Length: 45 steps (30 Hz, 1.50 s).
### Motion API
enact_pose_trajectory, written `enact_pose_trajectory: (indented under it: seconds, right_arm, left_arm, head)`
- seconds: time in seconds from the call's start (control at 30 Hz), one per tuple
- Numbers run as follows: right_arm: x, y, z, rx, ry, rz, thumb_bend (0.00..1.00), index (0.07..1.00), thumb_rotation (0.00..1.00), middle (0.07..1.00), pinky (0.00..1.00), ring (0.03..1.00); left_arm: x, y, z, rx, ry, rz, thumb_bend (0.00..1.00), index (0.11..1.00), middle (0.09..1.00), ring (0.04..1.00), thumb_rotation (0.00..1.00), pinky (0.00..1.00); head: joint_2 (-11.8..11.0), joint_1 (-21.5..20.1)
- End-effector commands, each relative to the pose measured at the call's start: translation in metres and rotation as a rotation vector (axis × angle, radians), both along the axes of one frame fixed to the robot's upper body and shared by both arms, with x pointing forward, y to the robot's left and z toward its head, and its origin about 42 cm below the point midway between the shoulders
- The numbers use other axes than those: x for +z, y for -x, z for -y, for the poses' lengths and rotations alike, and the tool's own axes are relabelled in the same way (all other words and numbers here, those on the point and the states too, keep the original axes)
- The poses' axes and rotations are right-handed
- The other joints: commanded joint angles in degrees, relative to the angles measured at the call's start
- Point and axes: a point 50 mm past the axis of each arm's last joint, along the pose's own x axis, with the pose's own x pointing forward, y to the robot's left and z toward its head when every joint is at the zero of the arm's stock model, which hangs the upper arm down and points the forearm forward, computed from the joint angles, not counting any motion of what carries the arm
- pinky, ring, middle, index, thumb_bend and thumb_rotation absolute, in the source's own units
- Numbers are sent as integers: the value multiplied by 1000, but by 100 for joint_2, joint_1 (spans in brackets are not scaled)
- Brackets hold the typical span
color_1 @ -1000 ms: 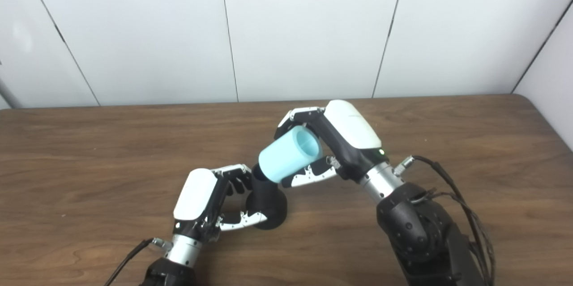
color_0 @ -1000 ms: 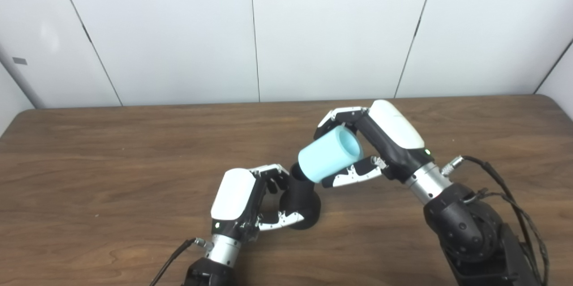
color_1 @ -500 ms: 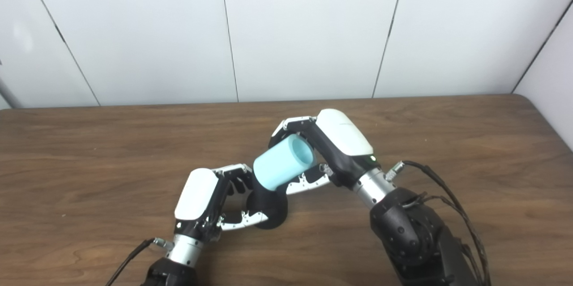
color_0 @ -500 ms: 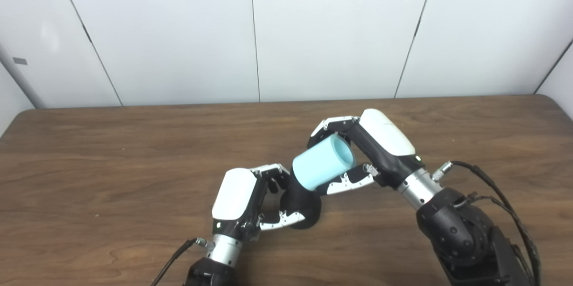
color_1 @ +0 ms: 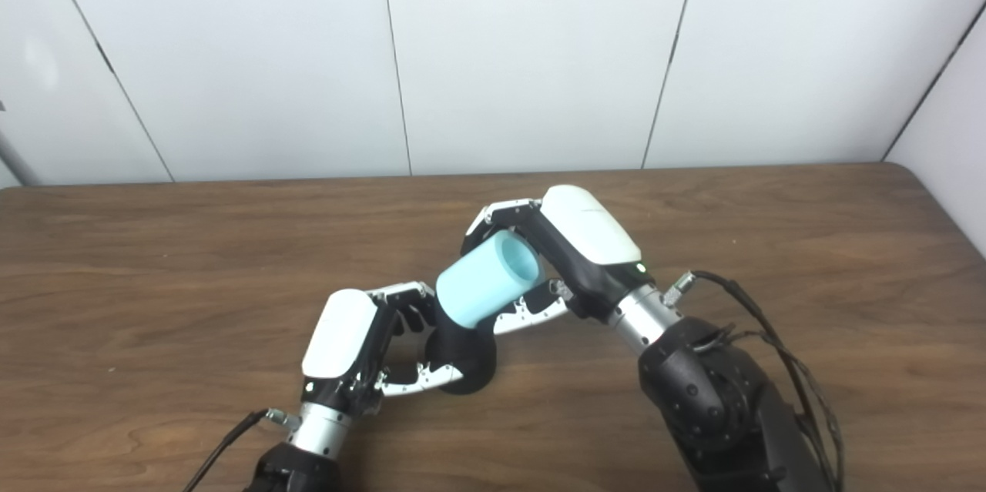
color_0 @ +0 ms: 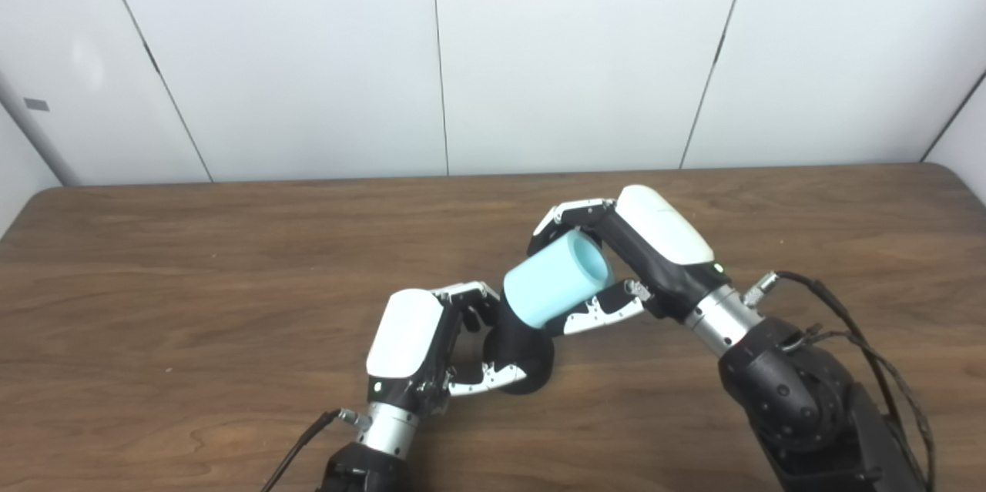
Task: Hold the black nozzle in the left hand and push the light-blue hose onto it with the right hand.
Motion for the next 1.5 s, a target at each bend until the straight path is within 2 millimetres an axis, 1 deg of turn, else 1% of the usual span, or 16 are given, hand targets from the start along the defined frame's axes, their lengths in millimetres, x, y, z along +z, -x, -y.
enact_pose_trajectory:
  seconds: [0.0,0.07,0.27,0.47,0.6,0.8,0.97,1.17,1.3,1.47]
  right_arm:
    - [21,-2,-3,40,21,78,495,524,0,503,339,384]
    - [25,-4,-2,47,43,76,496,524,0,504,343,386]
    - [35,-9,2,70,120,56,494,528,0,511,316,394]
    - [47,-20,-7,123,226,52,494,516,0,521,303,408]
    - [49,-23,-12,143,289,37,494,513,0,518,308,397]
    - [53,-23,-20,188,404,38,486,558,0,509,278,382]
    - [53,-22,-28,190,510,54,487,551,0,517,270,389]
    - [47,-21,-32,189,551,28,487,541,0,515,258,386]
    - [42,-20,-33,201,581,13,486,556,0,514,264,389]
    - [42,-18,-36,213,617,14,485,559,0,513,261,389]
  left_arm:
    - [-60,42,15,-11,-16,-223,477,488,497,441,0,357]
    - [-60,42,15,-11,-14,-222,477,486,497,440,0,358]
    - [-59,43,14,-7,-15,-223,477,485,499,442,0,357]
    - [-60,44,17,-9,-13,-229,477,490,494,439,0,352]
    - [-59,44,19,-9,-13,-228,477,488,494,440,0,356]
    - [-58,44,20,-11,-16,-227,476,499,475,432,0,348]
    - [-59,45,20,-13,-14,-228,476,501,467,429,0,349]
    - [-58,45,22,-10,-14,-225,477,491,482,437,0,355]
    - [-56,45,21,-10,-17,-222,477,494,474,435,0,355]
    - [-56,46,20,-12,-19,-226,476,502,464,428,0,348]
  head:
    - [9,15]
    - [15,24]
    - [50,25]
    - [65,32]
    - [80,67]
    - [100,80]
    - [111,80]
    - [132,115]
    - [154,96]
    - [166,89]
